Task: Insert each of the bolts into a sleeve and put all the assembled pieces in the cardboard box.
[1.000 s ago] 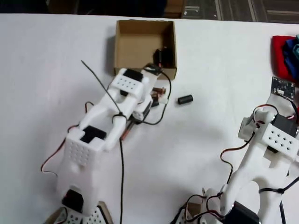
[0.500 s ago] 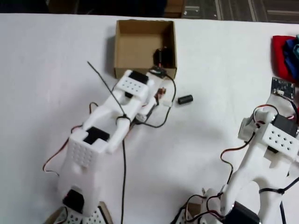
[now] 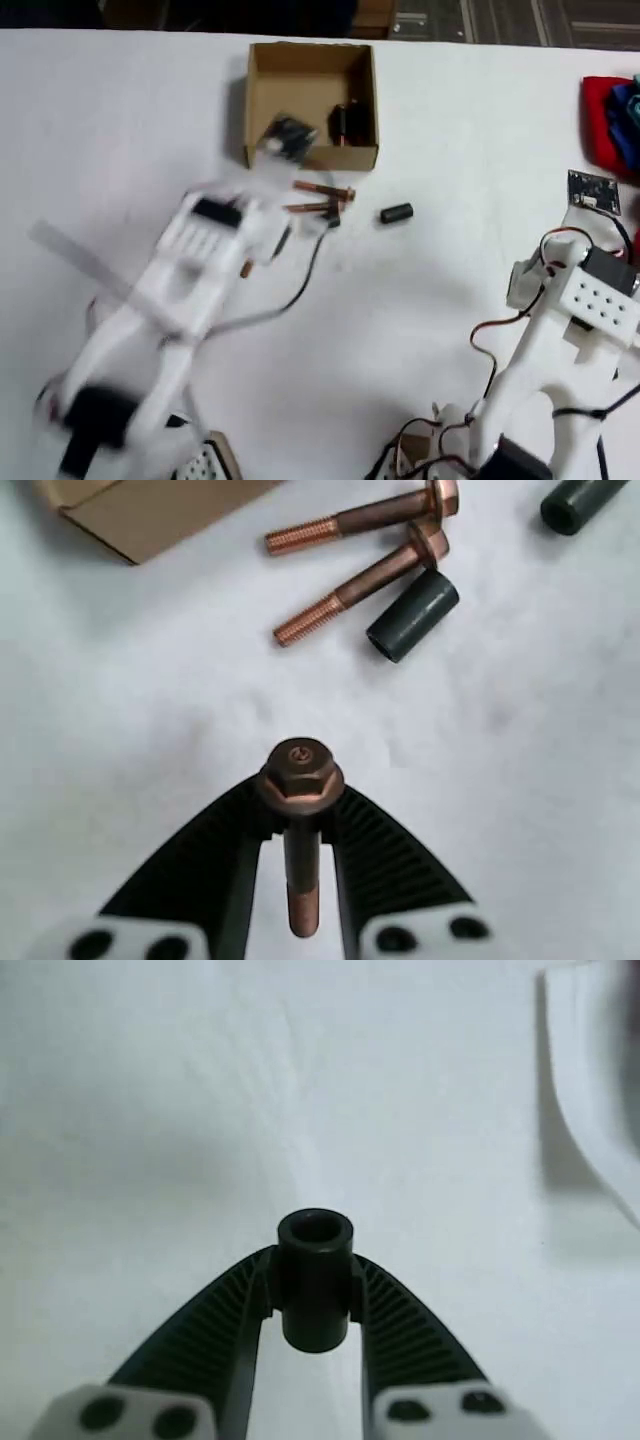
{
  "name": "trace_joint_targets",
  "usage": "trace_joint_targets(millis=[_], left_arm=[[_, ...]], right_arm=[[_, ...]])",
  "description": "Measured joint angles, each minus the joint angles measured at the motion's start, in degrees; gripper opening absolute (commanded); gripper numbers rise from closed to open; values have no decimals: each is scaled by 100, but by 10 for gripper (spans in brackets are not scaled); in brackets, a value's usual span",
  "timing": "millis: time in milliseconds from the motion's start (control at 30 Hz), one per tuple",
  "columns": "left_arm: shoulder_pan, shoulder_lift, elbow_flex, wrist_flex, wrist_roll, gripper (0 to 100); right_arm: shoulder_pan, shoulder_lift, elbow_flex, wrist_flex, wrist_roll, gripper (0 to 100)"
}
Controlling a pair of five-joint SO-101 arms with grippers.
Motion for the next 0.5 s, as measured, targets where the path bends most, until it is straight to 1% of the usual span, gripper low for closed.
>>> trace_joint_targets(millis=[67,167,233,300,433,500], left_arm=[[-88,-1064,1099,-642,-9,27],[-308,-2453,2048,-1020,0,28],[-440,-3147,2145,-1064,0,28],[-580,-3552,2145,-1073,0,28],[-633,-3499,1820,-818,0,28],[-642,-3226,1407,-607,18,28]], right_arm=[[-404,-466,360,-26,97,23],[-1257,-1451,1169,-422,132,23],[-1802,-2277,1758,-879,114,26],[-2338,-3051,2338,-1424,-97,26],[-3543,-4185,3604,-2875,-624,24],[-3930,-4545,4202,-3719,-721,24]])
